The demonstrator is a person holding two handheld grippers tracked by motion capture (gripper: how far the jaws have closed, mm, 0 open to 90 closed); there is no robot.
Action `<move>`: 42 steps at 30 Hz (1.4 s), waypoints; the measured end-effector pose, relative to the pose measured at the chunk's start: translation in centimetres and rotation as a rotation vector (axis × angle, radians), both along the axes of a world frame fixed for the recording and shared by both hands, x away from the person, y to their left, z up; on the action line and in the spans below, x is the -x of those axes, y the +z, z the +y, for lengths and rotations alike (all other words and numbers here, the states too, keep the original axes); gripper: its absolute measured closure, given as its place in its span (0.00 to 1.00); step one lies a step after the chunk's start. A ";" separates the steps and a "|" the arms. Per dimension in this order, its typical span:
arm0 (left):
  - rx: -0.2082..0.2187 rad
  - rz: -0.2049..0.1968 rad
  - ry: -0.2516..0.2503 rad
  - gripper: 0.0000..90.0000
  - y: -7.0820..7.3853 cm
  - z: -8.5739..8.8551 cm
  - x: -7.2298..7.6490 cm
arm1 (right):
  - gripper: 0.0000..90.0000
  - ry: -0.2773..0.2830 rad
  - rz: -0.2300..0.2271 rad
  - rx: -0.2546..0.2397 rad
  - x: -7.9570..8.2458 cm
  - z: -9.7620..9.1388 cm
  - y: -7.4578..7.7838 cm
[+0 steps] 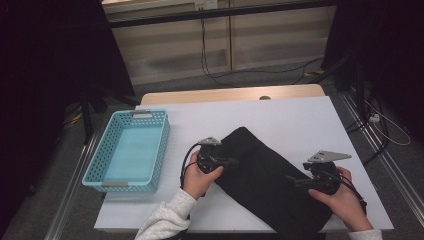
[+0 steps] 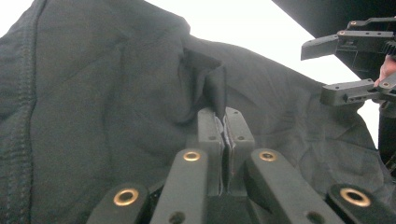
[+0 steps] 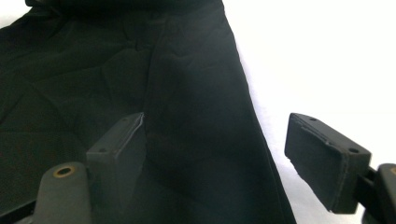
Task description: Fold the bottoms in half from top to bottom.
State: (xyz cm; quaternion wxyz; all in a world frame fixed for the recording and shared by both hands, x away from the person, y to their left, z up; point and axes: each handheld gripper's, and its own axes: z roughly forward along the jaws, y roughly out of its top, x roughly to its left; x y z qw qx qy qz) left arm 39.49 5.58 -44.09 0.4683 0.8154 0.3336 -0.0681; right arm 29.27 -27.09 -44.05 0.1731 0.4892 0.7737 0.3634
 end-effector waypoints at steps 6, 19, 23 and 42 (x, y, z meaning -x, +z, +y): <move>0.002 -0.007 -0.007 0.97 0.4 -0.6 0.5 | 0.23 -0.001 -0.005 0.001 0.2 -0.1 0.1; 0.005 0.000 -0.053 0.98 0.4 -1.9 1.7 | 0.23 -0.008 -0.011 0.001 0.5 -0.2 0.2; 0.009 0.002 -0.062 0.98 0.4 -1.9 2.0 | 0.23 -0.003 -0.011 -0.001 0.4 0.0 0.1; -0.008 0.023 -0.128 0.97 -0.1 -2.8 4.1 | 0.24 0.001 -0.050 -0.015 -1.2 1.6 0.4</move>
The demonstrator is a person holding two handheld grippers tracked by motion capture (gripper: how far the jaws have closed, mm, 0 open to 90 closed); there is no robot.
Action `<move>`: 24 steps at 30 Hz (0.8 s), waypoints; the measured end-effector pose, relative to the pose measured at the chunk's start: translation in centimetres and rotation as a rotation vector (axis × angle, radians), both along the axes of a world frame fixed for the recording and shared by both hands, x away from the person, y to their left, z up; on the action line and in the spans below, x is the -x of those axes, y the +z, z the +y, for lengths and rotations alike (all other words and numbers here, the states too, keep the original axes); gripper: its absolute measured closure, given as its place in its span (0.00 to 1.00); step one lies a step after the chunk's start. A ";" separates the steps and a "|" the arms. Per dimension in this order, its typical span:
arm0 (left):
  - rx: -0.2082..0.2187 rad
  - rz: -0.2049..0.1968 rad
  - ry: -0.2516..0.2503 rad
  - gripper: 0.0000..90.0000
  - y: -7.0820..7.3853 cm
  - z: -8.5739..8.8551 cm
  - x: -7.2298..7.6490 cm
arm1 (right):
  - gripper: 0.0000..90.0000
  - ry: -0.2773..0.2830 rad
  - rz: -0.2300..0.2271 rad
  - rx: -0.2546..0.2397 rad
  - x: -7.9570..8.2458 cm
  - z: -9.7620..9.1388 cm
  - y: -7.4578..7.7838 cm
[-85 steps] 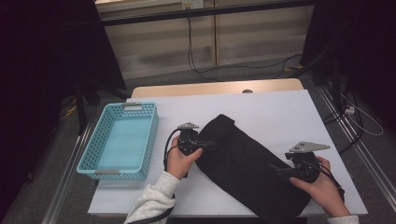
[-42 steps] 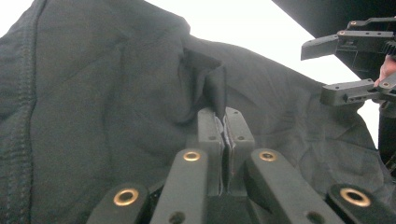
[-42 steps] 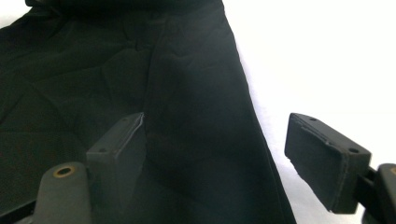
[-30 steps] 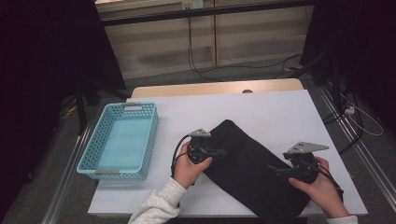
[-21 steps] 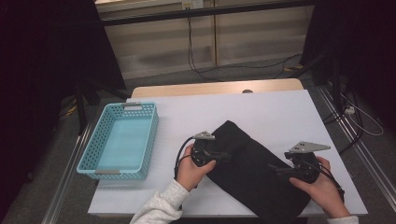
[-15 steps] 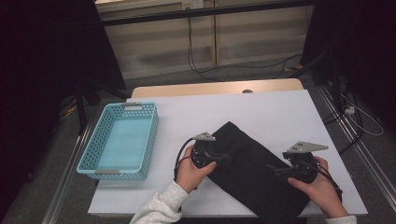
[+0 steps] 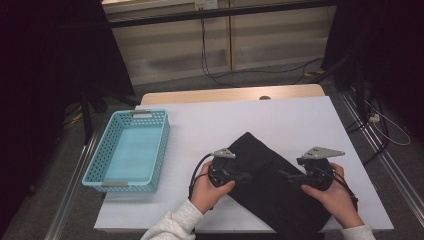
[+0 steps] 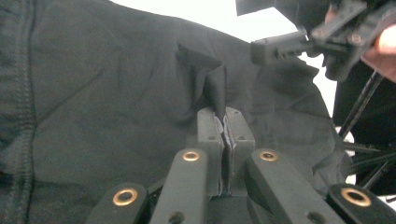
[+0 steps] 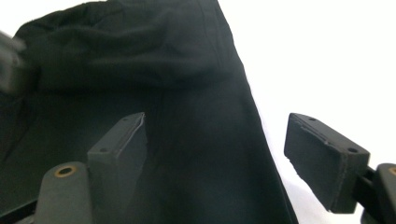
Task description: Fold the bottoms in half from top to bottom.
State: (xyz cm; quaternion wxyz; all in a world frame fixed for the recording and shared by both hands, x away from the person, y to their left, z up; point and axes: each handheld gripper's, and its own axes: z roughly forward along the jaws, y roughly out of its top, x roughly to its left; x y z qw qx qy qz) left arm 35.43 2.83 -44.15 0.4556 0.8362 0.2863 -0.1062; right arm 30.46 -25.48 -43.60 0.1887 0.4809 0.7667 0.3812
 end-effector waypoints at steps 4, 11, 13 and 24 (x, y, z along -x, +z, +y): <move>-0.005 -0.009 -0.006 0.97 -0.2 -0.3 0.4 | 0.24 -0.002 -0.008 -0.005 -1.0 0.5 0.0; -0.007 -0.016 -0.035 0.96 -0.4 -1.0 1.4 | 0.25 -0.011 -0.021 -0.011 -2.0 0.8 0.1; 0.000 -0.008 -0.034 0.91 -0.6 -0.9 1.3 | 0.27 -0.011 -0.023 -0.011 -2.1 0.9 0.1; -0.002 -0.037 0.021 0.57 0.6 1.3 0.4 | 0.47 -0.056 -0.001 -0.012 -3.6 0.8 -0.5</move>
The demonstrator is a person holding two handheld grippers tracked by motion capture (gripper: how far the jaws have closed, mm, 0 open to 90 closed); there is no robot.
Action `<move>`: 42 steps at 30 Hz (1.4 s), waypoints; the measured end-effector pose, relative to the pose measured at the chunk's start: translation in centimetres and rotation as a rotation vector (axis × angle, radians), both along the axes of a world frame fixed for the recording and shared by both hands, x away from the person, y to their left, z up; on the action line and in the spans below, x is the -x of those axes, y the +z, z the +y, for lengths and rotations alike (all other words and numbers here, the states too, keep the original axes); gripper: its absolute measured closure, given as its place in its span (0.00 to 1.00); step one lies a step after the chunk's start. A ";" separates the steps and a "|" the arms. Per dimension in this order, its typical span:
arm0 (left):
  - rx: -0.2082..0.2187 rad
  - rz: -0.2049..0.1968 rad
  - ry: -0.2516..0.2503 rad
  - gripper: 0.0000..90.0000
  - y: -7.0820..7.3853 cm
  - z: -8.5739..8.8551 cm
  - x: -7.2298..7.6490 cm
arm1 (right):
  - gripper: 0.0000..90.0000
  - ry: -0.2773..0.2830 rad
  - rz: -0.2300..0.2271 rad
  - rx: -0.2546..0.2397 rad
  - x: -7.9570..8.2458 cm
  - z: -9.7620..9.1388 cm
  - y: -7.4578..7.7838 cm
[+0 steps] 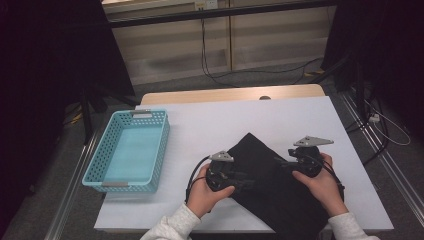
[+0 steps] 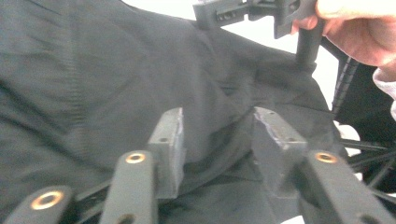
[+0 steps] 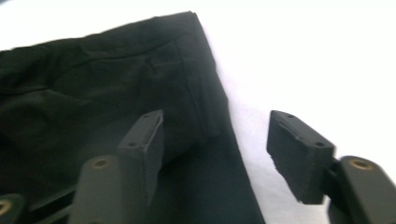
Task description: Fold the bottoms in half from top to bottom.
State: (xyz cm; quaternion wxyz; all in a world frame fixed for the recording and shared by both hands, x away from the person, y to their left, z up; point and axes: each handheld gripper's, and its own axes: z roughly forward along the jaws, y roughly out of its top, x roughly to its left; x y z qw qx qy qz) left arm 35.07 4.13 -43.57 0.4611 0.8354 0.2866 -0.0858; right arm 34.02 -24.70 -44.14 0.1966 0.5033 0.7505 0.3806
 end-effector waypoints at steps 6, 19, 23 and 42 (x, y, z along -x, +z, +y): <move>-0.026 -0.039 0.064 0.42 0.6 2.0 -1.1 | 0.53 0.015 0.016 0.003 -0.8 0.6 -0.5; -0.100 -0.104 0.171 0.33 1.2 5.3 -2.7 | 0.60 0.047 0.080 0.022 -1.5 1.9 -1.9; -0.118 -0.109 0.191 0.31 1.0 5.9 -3.0 | 0.90 0.109 0.065 0.034 -1.4 2.4 -1.8; -0.134 -0.094 0.232 0.30 -0.1 6.9 -3.9 | 0.92 0.102 0.068 -0.067 0.0 0.5 0.3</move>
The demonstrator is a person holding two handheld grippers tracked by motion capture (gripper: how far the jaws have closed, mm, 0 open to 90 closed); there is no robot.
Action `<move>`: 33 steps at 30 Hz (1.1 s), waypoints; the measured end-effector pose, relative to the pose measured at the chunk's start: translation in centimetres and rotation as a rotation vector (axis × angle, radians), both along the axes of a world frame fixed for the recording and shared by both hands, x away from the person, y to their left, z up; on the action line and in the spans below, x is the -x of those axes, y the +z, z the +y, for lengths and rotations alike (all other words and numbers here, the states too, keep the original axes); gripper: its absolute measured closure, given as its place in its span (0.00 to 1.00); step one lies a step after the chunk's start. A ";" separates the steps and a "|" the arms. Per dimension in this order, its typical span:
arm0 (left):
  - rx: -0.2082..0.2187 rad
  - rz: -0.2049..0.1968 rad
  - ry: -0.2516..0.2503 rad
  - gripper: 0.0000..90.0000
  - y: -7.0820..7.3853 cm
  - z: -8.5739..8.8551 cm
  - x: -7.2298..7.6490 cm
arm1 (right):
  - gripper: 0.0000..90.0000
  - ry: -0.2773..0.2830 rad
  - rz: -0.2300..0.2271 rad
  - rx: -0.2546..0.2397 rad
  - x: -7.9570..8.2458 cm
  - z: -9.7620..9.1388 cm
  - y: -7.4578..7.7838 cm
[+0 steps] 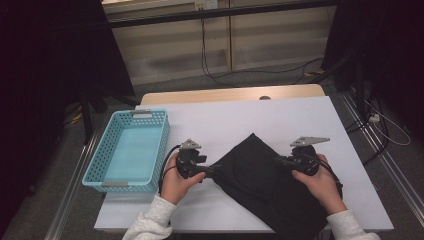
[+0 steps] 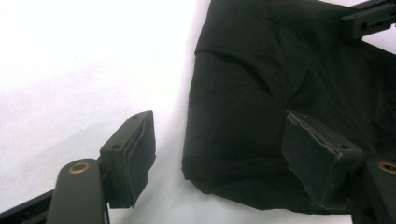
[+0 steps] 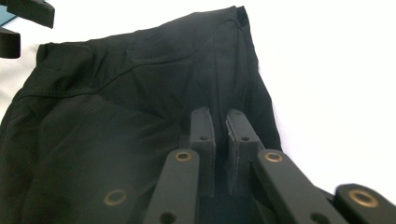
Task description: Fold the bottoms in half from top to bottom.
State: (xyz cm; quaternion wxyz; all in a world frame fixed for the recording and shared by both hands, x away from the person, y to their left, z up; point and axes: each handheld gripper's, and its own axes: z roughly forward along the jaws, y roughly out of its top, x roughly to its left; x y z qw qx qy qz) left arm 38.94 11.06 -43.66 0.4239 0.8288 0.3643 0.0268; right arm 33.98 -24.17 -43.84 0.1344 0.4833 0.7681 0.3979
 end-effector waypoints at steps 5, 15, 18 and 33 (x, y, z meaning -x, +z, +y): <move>-0.002 -0.002 0.008 0.29 -0.2 0.2 -0.3 | 0.93 -0.008 0.011 -0.006 0.5 -0.5 0.0; 0.001 0.012 0.019 0.29 -0.9 -0.1 -0.8 | 0.92 -0.020 0.036 -0.026 2.0 -2.4 0.1; 0.003 0.011 0.020 0.29 -0.9 -0.3 -0.9 | 0.93 -0.022 0.038 -0.024 2.4 -2.7 0.2; 0.005 0.039 -0.009 0.31 -1.4 -1.7 -1.2 | 0.92 -0.047 0.068 0.001 4.7 -4.9 0.1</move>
